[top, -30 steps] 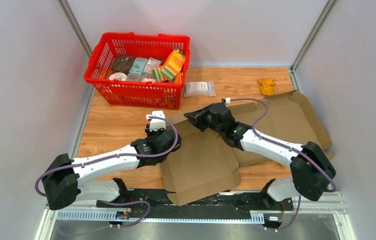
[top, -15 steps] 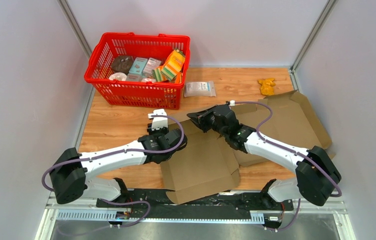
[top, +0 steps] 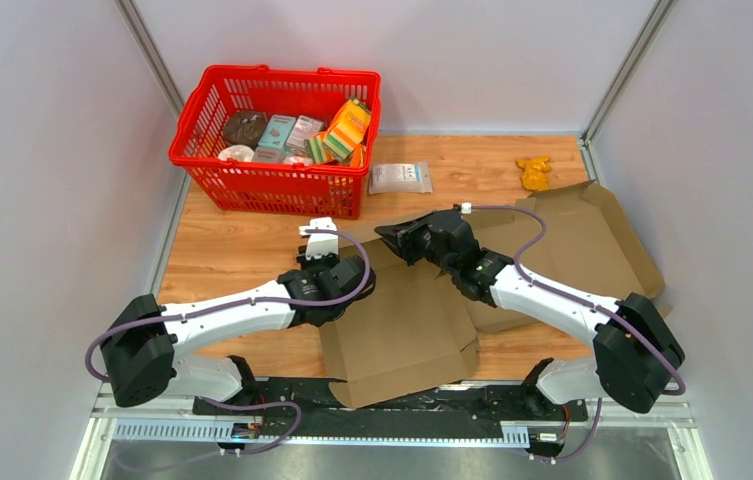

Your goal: Fold the paper box

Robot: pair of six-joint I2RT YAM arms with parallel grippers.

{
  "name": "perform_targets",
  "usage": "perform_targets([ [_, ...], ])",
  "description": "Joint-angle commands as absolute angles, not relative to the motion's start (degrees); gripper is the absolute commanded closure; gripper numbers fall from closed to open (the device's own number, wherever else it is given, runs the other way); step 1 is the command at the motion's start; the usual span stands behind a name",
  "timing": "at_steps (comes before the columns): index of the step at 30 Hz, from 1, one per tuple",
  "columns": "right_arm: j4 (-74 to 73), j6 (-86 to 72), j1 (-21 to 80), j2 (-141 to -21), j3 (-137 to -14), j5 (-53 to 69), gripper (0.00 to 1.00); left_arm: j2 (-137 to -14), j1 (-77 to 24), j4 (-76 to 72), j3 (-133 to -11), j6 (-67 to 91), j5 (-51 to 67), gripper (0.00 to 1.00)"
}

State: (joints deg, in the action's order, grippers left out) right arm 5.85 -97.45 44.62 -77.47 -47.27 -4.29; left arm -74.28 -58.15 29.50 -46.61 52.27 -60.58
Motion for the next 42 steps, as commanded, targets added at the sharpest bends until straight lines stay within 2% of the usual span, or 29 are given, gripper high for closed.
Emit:
perform_targets([
  [1,5.54,-99.31,45.26,-75.94,-48.95,-1.85,0.97,-72.52,-57.13,30.34,-43.79,51.51,-61.70,0.56],
  [4,5.45,-100.02,45.26,-75.76,-49.22,-2.02,0.97,-68.04,-57.13,24.54,-39.40,49.31,-60.38,0.51],
  [8,5.36,-101.16,45.35,-75.85,-50.36,-1.41,0.96,-64.69,-57.13,17.05,-35.33,46.93,-58.89,0.51],
  [11,5.19,-101.69,45.88,-76.03,-50.89,-1.14,0.94,-66.00,-57.04,17.14,-36.12,46.59,-59.41,0.66],
  [12,5.10,-101.43,45.97,-76.03,-50.80,-1.23,0.92,-66.53,-57.04,17.40,-37.17,46.15,-59.50,0.85],
  [13,4.92,-100.82,46.05,-76.03,-50.89,-1.49,0.91,-67.06,-57.04,18.53,-37.79,46.23,-59.76,0.93],
  [14,3.88,-98.72,46.05,-76.03,-50.89,-1.58,0.88,-67.84,-56.95,19.33,-38.40,46.40,-60.37,1.00],
  [15,3.61,-96.61,46.05,-75.68,-50.80,-1.58,0.85,-68.03,-56.95,20.03,-39.45,46.32,-60.73,1.00],
  [16,3.34,-93.89,46.05,-75.50,-50.80,-1.76,0.81,-68.03,-56.95,21.00,-39.72,46.23,-61.17,1.00],
  [17,1.86,-89.69,46.05,-75.41,-51.15,-1.15,0.69,-67.24,-56.95,21.27,-39.73,45.97,-61.95,1.00],
  [18,0.89,-80.34,45.97,-75.32,-51.67,-0.88,0.64,-66.63,-56.95,21.18,-39.29,44.92,-62.22,1.00],
  [20,-4.78,-66.69,46.05,-74.27,-54.22,1.56,0.40,-63.83,-56.95,19.52,-38.41,41.86,-62.66,1.00],
  [21,-8.14,-55.05,45.97,-73.75,-55.27,2.10,0.36,-62.59,-56.95,18.64,-37.19,40.79,-62.84,1.00],
  [23,-14.30,-45.57,46.05,-69.71,-55.11,3.50,0.21,-59.09,-56.78,17.67,-35.95,39.30,-63.63,1.00],
  [26,-22.72,-31.23,45.97,-63.75,-56.77,5.96,0.14,-55.65,-56.43,13.90,-32.53,37.54,-62.50,1.00],
  [28,-27.13,-25.52,45.97,-62.06,-59.31,7.29,0.12,-54.15,-56.25,12.66,-30.77,37.53,-62.23,1.00],
  [30,-36.80,-24.00,45.97,-61.26,-65.35,1.60,0.11,-53.18,-56.25,12.75,-29.80,38.67,-62.75,1.00],
  [33,-44.37,-21.71,44.39,-62.75,-72.83,0.09,0.05,-52.03,-56.08,11.51,-28.48,38.41,-62.75,1.00],
  [37,-44.30,-21.01,39.22,-68.10,-76.72,6.58,0.05,-52.38,-55.46,12.66,-28.74,39.81,-62.75,1.00],
  [42,-42.81,-21.27,38.32,-75.75,-80.33,8.61,0.10,-51.68,-54.67,12.31,-28.04,40.25,-61.88,1.00],
])
